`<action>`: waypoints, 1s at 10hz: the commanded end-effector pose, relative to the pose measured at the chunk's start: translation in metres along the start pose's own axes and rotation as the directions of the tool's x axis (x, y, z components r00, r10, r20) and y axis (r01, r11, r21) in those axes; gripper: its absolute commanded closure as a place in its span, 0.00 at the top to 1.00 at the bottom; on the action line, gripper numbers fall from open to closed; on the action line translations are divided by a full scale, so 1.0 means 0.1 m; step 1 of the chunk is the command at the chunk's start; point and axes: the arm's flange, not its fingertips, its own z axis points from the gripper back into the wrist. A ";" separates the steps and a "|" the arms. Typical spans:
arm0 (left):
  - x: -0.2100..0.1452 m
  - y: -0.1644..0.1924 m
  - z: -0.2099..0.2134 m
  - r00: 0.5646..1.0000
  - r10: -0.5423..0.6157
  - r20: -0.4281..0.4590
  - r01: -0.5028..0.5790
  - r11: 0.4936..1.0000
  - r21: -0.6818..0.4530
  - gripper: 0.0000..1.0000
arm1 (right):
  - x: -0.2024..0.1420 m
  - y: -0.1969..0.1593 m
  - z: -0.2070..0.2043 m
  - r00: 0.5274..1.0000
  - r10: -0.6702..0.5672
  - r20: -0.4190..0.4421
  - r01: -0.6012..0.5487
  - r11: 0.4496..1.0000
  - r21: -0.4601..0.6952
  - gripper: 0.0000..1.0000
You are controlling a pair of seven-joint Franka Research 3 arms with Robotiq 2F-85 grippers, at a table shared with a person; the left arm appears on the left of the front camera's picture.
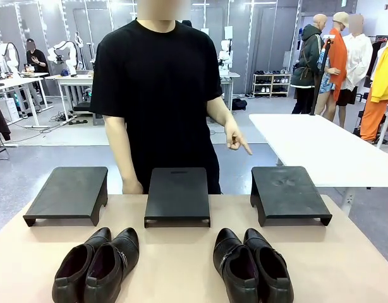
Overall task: Place the shoes on the stand as instructed by the person.
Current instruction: Pick up one pair of Shoes and place it on the Shoes Stand indicated by the person.
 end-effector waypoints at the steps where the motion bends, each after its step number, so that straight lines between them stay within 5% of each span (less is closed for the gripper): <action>1: 0.00 -0.01 0.01 1.000 -0.010 0.001 0.010 1.000 -0.015 1.00 | 0.00 0.00 0.00 1.000 0.000 0.000 0.000 1.000 0.000 1.00; 3: 0.00 -0.01 0.01 1.000 -0.010 0.001 0.010 1.000 -0.015 1.00 | 0.00 -0.01 0.00 1.000 -0.003 0.000 0.003 1.000 -0.001 1.00; 6: 0.00 -0.01 0.01 1.000 -0.010 0.001 0.010 1.000 -0.015 1.00 | 0.25 0.68 -0.36 0.976 0.076 -0.204 -0.104 0.986 -0.129 1.00; 10: 0.00 -0.01 0.01 1.000 -0.010 0.001 0.010 1.000 -0.015 1.00 | 0.61 1.32 -1.54 0.824 -0.099 -0.558 -0.132 0.924 -0.359 1.00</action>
